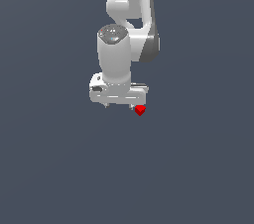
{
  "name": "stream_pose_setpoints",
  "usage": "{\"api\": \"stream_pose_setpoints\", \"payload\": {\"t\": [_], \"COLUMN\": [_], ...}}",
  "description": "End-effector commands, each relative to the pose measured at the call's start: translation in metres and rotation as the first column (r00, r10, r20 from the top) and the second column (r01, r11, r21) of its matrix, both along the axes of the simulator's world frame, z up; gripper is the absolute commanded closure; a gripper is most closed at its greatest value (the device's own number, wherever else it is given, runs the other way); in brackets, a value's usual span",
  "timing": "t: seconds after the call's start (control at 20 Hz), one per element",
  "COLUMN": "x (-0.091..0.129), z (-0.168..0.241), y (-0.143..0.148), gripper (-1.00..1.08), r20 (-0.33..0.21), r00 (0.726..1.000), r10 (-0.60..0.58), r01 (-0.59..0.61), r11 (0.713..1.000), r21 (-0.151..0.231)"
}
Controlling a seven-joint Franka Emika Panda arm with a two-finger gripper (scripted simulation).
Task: Pick up the red cube and move it to a goal position.
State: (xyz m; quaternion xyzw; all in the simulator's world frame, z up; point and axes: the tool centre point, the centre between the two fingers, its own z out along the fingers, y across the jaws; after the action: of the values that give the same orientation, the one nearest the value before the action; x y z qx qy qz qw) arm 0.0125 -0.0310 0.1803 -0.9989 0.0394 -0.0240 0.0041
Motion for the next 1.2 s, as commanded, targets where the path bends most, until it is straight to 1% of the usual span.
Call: {"api": "stream_pose_setpoints", "payload": {"t": [0.0, 0.35, 0.7, 0.9, 1.15], "x": [0.000, -0.005, -0.019, -0.031, -0.046], "z": [0.000, -0.006, -0.025, -0.041, -0.064], "y": [0.000, 0.002, 0.010, 0.017, 0.030], "gripper": [-0.92, -0.92, -0.92, -0.92, -0.92], "r20": [0.000, -0.002, -0.007, -0.012, -0.019], "r00": [1.000, 1.000, 0.993, 0.982, 0.955], "r10": [0.000, -0.030, -0.117, -0.190, -0.298], "r01": [0.000, 0.030, 0.117, 0.190, 0.298], "r11": [1.000, 1.000, 0.993, 0.982, 0.955], "r21": [0.000, 0.000, 0.001, 0.001, 0.001]}}
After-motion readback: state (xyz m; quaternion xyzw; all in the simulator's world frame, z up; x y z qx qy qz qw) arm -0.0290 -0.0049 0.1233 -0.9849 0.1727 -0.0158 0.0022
